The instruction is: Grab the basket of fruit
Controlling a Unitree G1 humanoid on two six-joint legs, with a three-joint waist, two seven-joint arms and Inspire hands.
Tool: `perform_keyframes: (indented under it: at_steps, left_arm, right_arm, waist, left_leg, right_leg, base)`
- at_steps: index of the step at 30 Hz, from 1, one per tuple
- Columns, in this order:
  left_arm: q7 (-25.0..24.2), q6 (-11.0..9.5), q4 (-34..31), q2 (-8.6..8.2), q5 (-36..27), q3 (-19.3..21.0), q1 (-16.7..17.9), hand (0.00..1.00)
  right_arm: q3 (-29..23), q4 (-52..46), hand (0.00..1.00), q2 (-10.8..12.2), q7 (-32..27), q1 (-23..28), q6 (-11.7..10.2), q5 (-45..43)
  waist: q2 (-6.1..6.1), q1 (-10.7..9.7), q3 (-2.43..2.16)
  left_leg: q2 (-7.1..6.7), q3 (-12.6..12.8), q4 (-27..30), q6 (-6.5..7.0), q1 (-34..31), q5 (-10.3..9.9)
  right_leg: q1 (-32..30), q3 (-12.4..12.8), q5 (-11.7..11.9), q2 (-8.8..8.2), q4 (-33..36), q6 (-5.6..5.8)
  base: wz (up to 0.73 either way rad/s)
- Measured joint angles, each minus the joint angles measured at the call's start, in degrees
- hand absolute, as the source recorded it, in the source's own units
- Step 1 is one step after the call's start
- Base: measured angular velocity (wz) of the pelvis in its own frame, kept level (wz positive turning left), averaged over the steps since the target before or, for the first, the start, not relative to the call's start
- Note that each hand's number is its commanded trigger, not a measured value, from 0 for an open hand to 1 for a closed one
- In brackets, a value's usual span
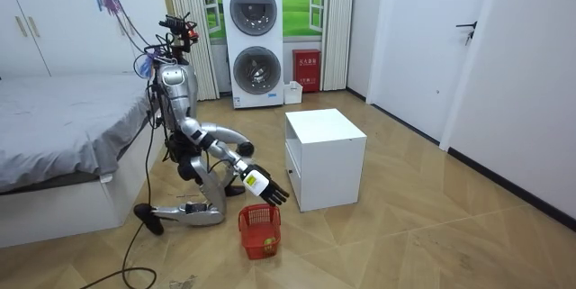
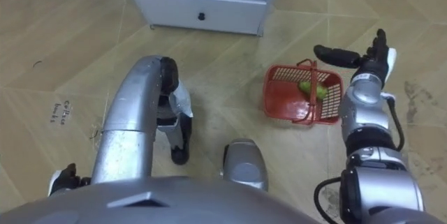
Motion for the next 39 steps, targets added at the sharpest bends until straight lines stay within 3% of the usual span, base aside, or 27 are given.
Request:
perform_keyframes:
  at_steps: [6, 14, 21, 26, 31, 36, 39]
  left_arm:
    - [-0.2, 0.0, 0.0, 0.41, 0.0, -2.2, 0.0, 0.0]
    - [-2.4, 0.1, -0.1, 0.45, -0.2, -3.8, 0.4, 0.0]
    - [-3.7, 0.7, -0.9, 0.48, -1.2, -5.5, 0.8, 0.0]
    - [-4.8, 1.4, -2.3, 0.48, -2.3, -9.4, 1.6, 0.0]
    - [-5.1, 1.3, -2.4, 0.42, -3.4, -10.9, 1.6, 0.0]
    - [-5.3, 1.6, -2.4, 0.44, -5.9, -12.0, 1.7, 0.0]
    - [-6.0, 1.7, -2.5, 0.44, -6.0, -13.3, 1.7, 0.0]
  right_arm:
    - [0.0, 3.4, 0.0, -2.7, -0.1, -2.4, -0.3, 0.3]
    - [3.3, 10.8, 0.0, -3.9, 2.1, -3.7, -0.1, 3.1]
    - [6.8, 14.7, 0.0, -6.2, 5.0, -5.7, 0.4, 7.0]
    - [8.5, 15.8, 0.0, -6.4, 6.0, -7.2, 0.4, 7.1]
    - [9.6, 16.8, 0.0, -6.5, 6.3, -7.9, 0.4, 7.5]
    - [11.6, 18.1, 0.0, -6.7, 6.4, -8.1, 0.4, 9.7]
    - [12.4, 18.2, 0.0, -7.1, 6.8, -8.1, 0.4, 10.4]
  waist:
    - [0.92, 0.7, 0.5]
    - [2.83, 2.4, 0.34]
    - [4.97, 5.0, 0.61]
    - [6.44, 5.6, 0.66]
    - [6.83, 6.2, 0.83]
    - [6.37, 7.1, 1.12]
    - [6.76, 7.0, 0.92]
  left_leg:
    - [0.19, 0.4, -0.2, 0.0, -0.1, 0.0]
    - [0.22, 1.1, -0.8, -0.35, -1.0, 0.3]
    - [1.09, 1.2, -0.7, -0.29, -3.3, 0.8]
    - [1.1, 1.5, -0.9, -0.17, -5.1, 0.9]
    - [1.45, 2.0, -1.3, -0.31, -6.2, 1.0]
    - [2.21, 2.6, -1.5, -0.54, -6.4, 1.1]
    - [2.14, 2.6, -1.6, -0.65, -6.7, 1.2]
  right_leg:
    - [-0.6, 0.6, -0.1, -0.26, 0.3, 0.14]
    - [-2.3, 1.4, -0.2, -0.81, 0.6, 0.35]
    - [-5.2, 2.1, -0.4, -0.46, 1.4, 0.78]
    - [-7.1, 2.1, -0.6, -0.74, 1.5, 1.13]
    - [-8.9, 3.0, -0.6, -0.84, 1.8, 1.22]
    - [-10.1, 4.4, -0.7, -0.78, 2.3, 1.42]
    - [-10.5, 4.5, -0.7, -0.83, 2.4, 1.44]
  base:
    - [-0.02]
    - [0.0]
    - [-0.01]
    - [0.04]
    - [-0.01]
    - [-0.07]
    - [0.0]
